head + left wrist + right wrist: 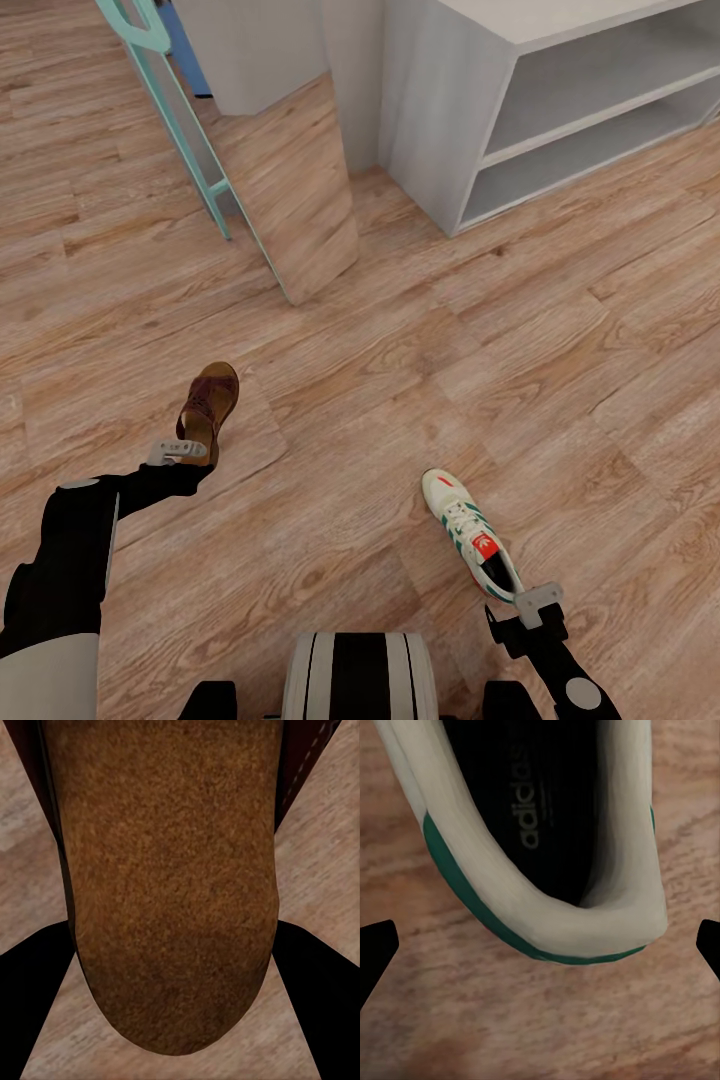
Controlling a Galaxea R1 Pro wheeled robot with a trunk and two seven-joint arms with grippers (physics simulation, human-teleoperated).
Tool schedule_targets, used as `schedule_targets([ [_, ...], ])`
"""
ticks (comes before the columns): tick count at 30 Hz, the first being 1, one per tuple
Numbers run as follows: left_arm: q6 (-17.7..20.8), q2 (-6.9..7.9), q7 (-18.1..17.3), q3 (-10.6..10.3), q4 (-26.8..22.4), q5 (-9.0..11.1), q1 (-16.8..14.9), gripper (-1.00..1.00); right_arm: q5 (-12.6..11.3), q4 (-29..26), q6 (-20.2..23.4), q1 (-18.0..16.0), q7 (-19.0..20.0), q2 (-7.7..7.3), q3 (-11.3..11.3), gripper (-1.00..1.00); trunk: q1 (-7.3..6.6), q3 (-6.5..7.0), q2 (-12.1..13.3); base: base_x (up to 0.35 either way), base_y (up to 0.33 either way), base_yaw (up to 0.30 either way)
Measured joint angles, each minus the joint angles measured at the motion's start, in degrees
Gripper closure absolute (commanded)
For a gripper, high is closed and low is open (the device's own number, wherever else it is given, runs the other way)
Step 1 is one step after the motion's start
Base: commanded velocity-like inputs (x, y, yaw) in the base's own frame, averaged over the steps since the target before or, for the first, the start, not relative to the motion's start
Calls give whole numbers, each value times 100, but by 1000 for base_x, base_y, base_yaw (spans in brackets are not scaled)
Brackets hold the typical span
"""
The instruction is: Pick up the two gym shoes and the two sandals from the corridor floor and place them onto the hallstand (shoe rack) in the corridor, making sure they are on the rack and not on the floor. Arrange them so the two gym shoes are next to each other and the two sandals are next to each other.
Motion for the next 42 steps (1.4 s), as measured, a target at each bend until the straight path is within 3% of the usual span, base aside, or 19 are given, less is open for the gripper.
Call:
schedule_targets([
  [10,1,0,0,0,0,-1,0,100,0,0,0,2,-2,0,0,-100,0,-8,0,0,0,0],
  [15,-1,0,0,0,-3,1,0,100,0,0,0,2,0,0,0,-100,10,-125,-5,0,0,0],
  [42,-5,0,9,0,-3,0,0,100,0,0,0,2,-2,0,-1,-100,10,-135,-5,25,0,0],
])
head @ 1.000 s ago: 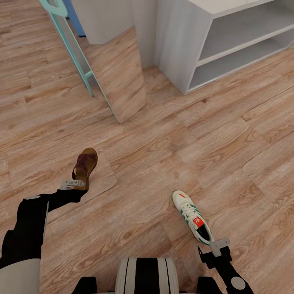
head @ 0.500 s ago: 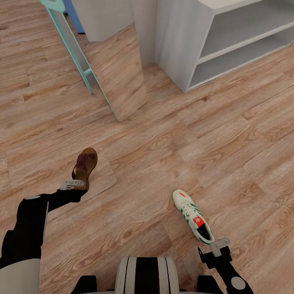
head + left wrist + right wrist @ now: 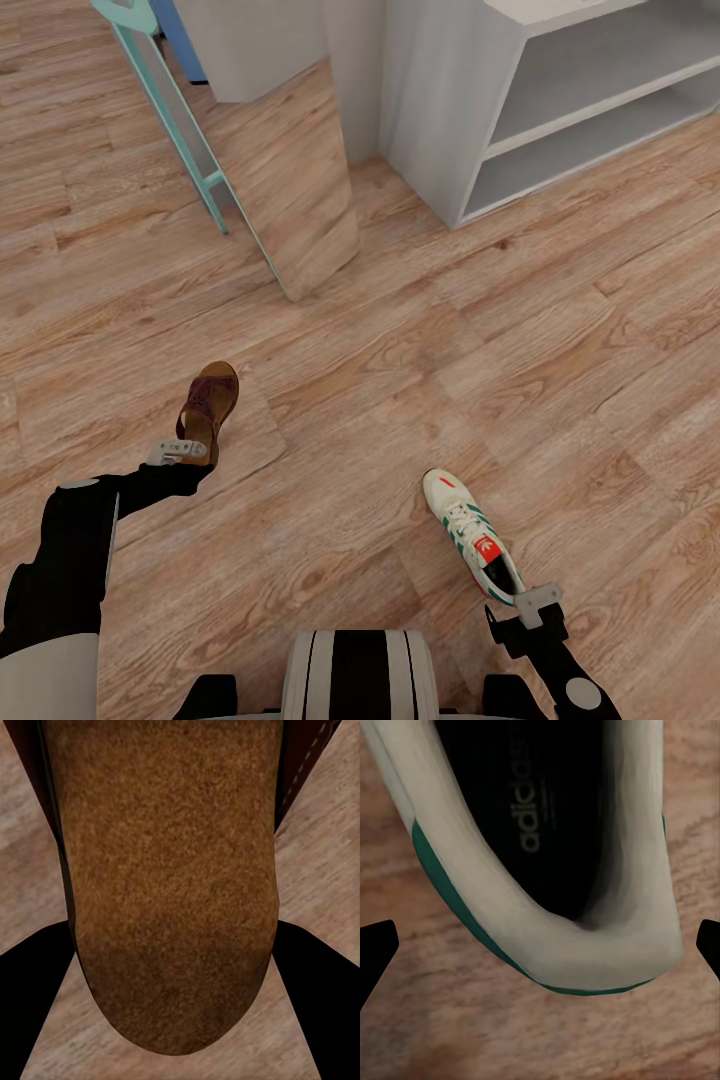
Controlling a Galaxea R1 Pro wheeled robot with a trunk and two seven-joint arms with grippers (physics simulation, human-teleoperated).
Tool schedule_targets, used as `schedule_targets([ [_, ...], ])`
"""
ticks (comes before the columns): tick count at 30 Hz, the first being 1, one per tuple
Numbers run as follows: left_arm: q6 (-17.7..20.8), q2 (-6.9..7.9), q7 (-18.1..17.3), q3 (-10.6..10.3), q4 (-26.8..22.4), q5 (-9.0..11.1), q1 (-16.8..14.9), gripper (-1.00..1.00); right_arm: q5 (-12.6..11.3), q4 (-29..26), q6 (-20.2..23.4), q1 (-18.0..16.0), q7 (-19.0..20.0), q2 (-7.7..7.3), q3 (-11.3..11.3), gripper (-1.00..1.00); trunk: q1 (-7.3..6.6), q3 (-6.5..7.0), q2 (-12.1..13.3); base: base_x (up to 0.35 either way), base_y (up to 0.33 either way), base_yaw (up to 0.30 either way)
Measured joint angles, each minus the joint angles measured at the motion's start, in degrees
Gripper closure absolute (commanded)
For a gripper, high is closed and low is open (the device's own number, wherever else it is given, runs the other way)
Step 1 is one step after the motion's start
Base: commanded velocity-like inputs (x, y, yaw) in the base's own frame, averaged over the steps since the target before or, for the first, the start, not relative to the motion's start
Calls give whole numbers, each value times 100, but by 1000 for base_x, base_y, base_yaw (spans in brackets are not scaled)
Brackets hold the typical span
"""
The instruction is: Pick up the two gym shoes and the two sandals from the corridor floor and place them onto the hallstand (shoe rack) in the corridor, making sure they are on the rack and not on the floor. Arrange them so the two gym shoes are next to each other and the two sandals are next to each other.
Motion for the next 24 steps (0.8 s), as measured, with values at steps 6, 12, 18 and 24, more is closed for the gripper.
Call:
schedule_targets([
  [6,0,0,0,0,0,0,0,100,0,0,0,-1,1,0,1,-100,0,0,0,0,0,0],
  [12,0,0,0,0,-4,0,0,100,0,0,0,-1,1,0,1,-100,-1,0,0,82,0,0],
  [18,0,0,0,0,-6,0,0,100,0,0,0,1,3,0,1,-100,0,0,0,13,0,0],
  [24,0,0,0,0,-6,0,0,100,0,0,0,1,1,0,1,-100,0,0,0,1,0,0],
])
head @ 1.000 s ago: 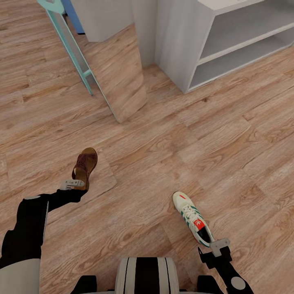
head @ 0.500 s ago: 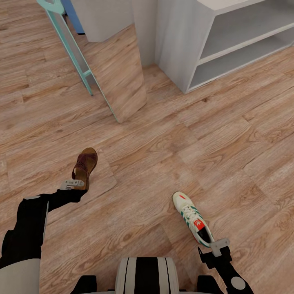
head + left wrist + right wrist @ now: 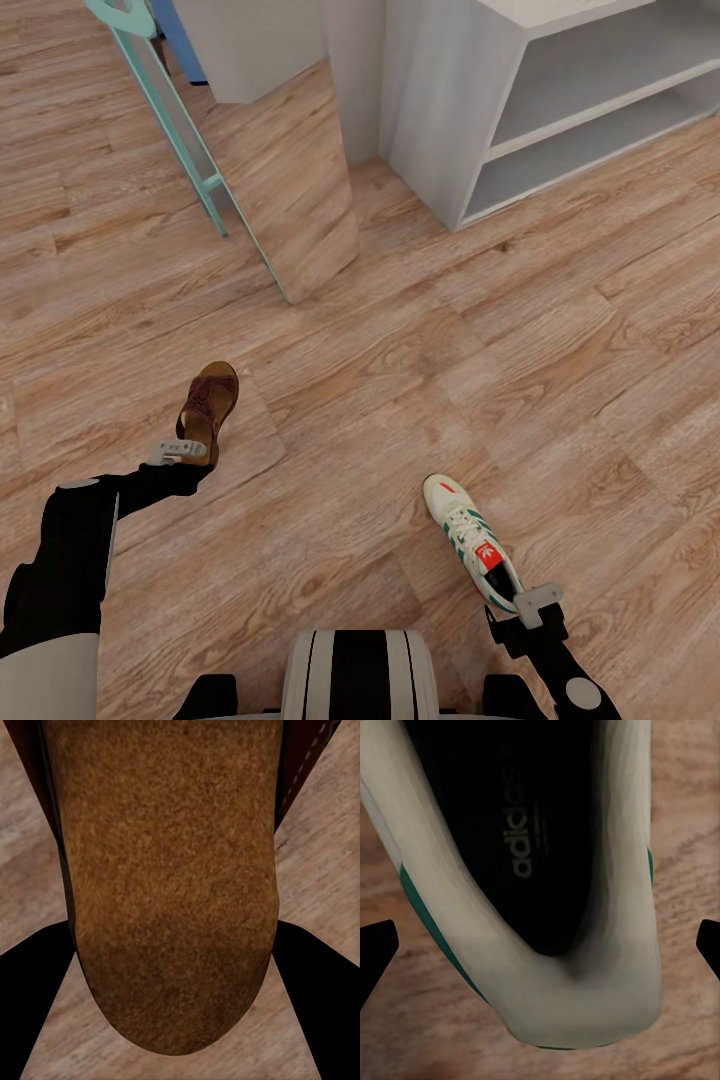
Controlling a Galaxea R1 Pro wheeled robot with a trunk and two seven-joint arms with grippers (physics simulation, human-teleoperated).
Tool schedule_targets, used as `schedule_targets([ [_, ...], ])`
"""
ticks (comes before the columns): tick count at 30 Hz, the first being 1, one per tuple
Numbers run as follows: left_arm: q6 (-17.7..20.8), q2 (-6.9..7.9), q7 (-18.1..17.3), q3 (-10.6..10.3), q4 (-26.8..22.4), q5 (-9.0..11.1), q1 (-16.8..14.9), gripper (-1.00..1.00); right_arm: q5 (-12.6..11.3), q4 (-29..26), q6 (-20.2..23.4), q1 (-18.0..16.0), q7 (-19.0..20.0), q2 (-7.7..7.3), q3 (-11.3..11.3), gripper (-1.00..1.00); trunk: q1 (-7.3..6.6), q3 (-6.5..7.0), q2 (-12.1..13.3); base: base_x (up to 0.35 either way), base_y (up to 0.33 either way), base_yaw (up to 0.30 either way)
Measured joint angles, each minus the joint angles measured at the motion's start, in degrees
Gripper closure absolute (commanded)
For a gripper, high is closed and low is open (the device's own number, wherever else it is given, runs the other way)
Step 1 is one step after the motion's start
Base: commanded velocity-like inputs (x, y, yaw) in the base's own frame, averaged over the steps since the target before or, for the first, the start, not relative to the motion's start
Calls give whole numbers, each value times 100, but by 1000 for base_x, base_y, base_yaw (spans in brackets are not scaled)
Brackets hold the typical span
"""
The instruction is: Pick up the two gym shoes and the two sandals from the corridor floor and place them onto the hallstand (shoe rack) in the corridor, making sure they are on the rack and not on the floor. Arrange them so the two gym shoes are next to each other and the two sandals are next to each other.
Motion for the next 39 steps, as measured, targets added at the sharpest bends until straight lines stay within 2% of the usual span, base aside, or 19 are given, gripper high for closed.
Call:
schedule_targets([
  [32,0,0,0,0,0,0,0,100,0,0,0,-2,2,0,0,-100,0,0,0,20,0,0],
  [33,0,0,0,0,0,0,0,100,0,0,0,-2,2,0,0,100,0,0,0,1,0,0],
  [39,0,0,0,0,3,0,0,100,7,3,0,0,1,0,-2,100,0,0,0,0,0,0],
])
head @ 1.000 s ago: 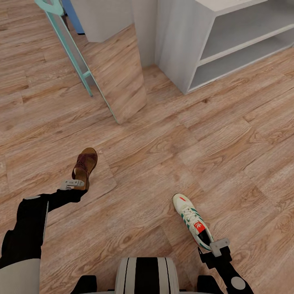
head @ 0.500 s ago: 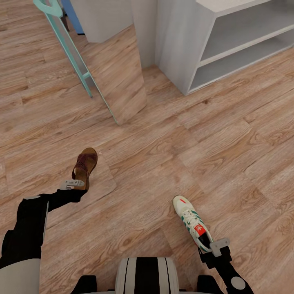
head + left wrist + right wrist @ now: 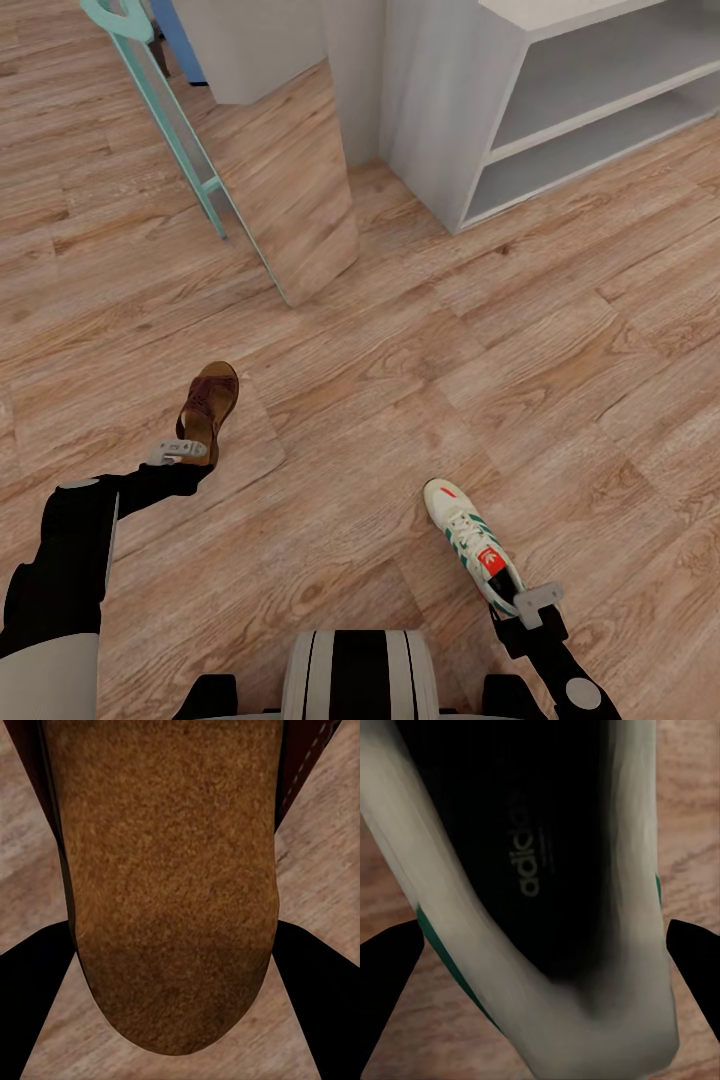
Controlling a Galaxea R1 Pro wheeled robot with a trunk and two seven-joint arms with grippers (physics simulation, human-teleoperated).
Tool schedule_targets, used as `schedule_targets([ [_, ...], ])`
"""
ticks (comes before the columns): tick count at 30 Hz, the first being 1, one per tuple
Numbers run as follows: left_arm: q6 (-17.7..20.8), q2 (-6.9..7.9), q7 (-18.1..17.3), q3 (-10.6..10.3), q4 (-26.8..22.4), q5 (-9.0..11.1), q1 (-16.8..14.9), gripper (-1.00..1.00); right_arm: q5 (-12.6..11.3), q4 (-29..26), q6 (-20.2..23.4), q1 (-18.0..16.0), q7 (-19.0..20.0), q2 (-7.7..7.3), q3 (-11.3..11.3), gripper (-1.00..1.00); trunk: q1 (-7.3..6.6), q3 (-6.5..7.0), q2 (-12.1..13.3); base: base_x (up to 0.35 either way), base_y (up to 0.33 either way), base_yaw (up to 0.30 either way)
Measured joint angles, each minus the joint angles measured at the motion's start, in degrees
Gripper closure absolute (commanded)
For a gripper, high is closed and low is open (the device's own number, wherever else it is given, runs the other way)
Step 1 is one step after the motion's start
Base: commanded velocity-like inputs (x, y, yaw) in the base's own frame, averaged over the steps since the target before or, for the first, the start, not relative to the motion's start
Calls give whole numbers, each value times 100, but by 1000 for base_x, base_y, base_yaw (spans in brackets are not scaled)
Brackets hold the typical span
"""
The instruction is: Pick up the two gym shoes and the two sandals from the corridor floor and place them onto the hallstand (shoe rack) in the corridor, making sure they are on the rack and not on the floor. Arrange them so the two gym shoes are next to each other and the two sandals are next to each other.
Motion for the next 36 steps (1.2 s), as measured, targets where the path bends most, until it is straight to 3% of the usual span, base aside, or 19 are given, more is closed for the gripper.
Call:
schedule_targets([
  [29,0,0,0,0,5,0,0,100,1,-4,0,-1,2,0,1,100,0,0,0,0,0,0],
  [36,1,0,0,0,5,8,-1,100,2,-221,0,0,7,0,1,100,-18,155,9,0,0,0],
])
